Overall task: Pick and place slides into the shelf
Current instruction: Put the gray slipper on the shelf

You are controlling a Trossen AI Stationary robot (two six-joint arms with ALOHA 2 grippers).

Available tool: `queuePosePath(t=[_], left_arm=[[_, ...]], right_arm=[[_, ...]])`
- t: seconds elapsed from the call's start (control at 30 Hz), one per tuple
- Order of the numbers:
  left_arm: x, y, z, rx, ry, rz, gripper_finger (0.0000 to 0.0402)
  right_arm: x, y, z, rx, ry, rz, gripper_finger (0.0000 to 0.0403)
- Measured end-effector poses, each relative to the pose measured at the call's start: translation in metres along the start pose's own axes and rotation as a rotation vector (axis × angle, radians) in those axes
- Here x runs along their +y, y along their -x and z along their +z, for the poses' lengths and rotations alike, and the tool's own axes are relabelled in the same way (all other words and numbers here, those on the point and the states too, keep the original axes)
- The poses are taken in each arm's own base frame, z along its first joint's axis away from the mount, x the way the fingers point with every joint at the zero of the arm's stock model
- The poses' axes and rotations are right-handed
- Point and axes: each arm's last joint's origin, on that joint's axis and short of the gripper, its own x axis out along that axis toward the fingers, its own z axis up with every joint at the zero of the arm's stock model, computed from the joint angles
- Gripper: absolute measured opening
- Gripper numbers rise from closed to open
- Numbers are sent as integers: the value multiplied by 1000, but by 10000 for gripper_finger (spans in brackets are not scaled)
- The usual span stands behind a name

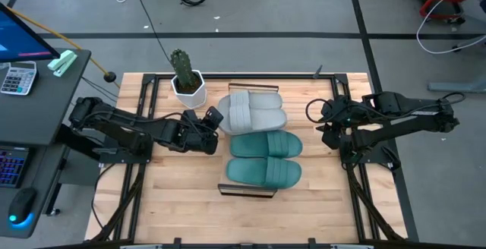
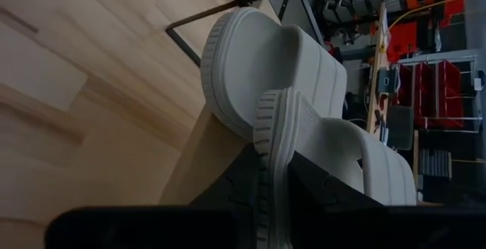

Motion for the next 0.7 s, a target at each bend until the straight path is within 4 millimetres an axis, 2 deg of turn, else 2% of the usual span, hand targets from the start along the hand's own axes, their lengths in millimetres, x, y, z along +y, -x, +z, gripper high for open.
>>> queuePosePath(t=[0.7], left_arm=[[-5, -7, 6, -73, 25, -42, 49]], right_arm=[[2, -1, 2, -11, -2, 13, 155]])
